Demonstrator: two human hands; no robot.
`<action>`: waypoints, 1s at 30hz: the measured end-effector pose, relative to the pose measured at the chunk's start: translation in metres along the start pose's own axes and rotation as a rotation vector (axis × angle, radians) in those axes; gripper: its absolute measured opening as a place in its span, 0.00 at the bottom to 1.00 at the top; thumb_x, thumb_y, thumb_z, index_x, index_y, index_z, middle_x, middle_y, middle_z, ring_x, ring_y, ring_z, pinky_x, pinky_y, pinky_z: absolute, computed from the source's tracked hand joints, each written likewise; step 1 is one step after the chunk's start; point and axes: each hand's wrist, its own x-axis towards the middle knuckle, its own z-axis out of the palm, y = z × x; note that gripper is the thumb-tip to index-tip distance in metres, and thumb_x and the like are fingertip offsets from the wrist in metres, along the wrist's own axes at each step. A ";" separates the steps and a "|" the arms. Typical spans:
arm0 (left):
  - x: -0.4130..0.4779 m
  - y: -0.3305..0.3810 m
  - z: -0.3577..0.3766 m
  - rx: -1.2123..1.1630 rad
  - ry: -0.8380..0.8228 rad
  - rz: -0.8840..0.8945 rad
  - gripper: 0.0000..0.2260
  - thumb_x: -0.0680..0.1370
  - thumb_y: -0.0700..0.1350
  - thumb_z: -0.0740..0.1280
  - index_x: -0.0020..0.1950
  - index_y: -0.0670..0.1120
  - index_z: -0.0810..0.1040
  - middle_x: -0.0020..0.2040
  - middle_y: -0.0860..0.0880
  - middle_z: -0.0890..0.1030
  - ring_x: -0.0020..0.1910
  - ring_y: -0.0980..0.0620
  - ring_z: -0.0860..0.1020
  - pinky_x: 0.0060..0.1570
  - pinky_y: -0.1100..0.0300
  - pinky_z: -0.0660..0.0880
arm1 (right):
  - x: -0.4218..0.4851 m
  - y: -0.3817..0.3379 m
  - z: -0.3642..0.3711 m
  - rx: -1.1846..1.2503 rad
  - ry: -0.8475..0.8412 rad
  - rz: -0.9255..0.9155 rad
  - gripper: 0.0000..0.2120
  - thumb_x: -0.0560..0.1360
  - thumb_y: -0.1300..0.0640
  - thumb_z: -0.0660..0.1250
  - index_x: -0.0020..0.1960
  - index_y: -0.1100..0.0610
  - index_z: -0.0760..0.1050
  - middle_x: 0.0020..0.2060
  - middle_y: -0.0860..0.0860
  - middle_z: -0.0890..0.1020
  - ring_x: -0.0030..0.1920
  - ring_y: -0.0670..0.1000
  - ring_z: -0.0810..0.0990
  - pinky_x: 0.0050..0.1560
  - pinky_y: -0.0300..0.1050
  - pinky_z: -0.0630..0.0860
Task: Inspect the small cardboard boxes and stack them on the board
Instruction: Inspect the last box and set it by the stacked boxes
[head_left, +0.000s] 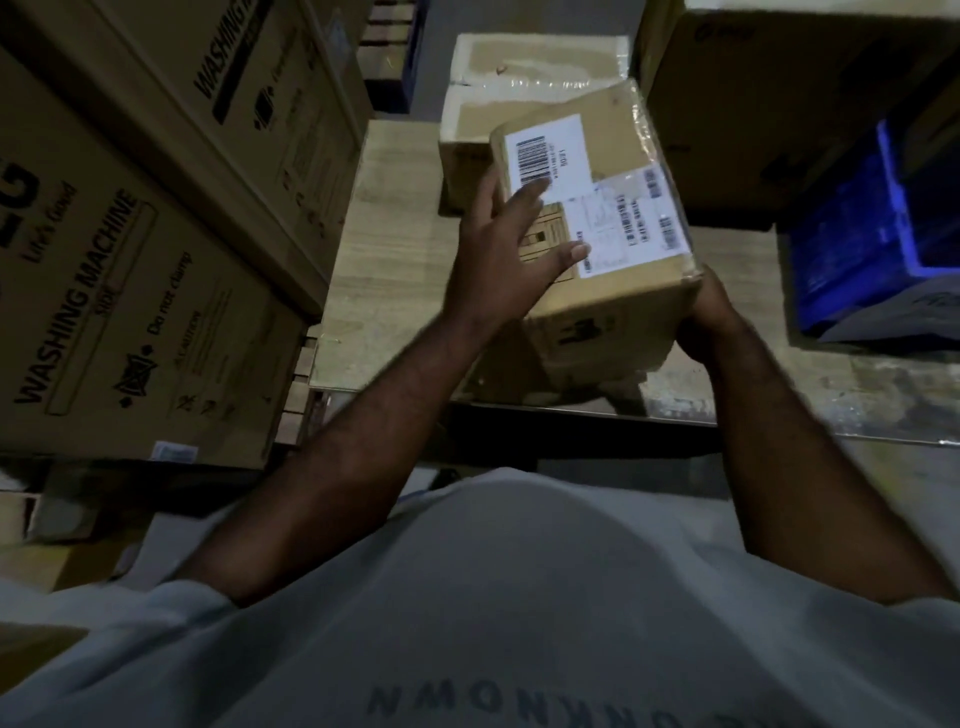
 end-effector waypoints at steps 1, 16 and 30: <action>-0.001 0.000 0.003 0.002 0.004 -0.052 0.36 0.71 0.55 0.79 0.76 0.48 0.72 0.78 0.45 0.64 0.73 0.51 0.69 0.71 0.61 0.69 | -0.002 -0.002 -0.004 0.013 0.015 -0.007 0.13 0.87 0.57 0.57 0.58 0.50 0.80 0.49 0.44 0.88 0.52 0.45 0.87 0.51 0.41 0.81; 0.003 -0.018 0.004 -0.601 -0.188 -0.472 0.47 0.74 0.43 0.79 0.84 0.54 0.52 0.61 0.45 0.84 0.58 0.48 0.84 0.60 0.45 0.80 | 0.003 0.063 -0.022 -0.027 0.052 0.257 0.22 0.82 0.33 0.57 0.62 0.44 0.82 0.59 0.49 0.86 0.65 0.58 0.81 0.59 0.54 0.78; 0.007 -0.040 -0.072 0.205 -0.126 -0.014 0.21 0.76 0.55 0.70 0.68 0.50 0.80 0.69 0.46 0.77 0.69 0.50 0.72 0.70 0.46 0.69 | 0.044 0.132 -0.035 -0.123 0.073 0.187 0.46 0.63 0.17 0.66 0.60 0.56 0.84 0.54 0.55 0.88 0.56 0.59 0.86 0.65 0.65 0.79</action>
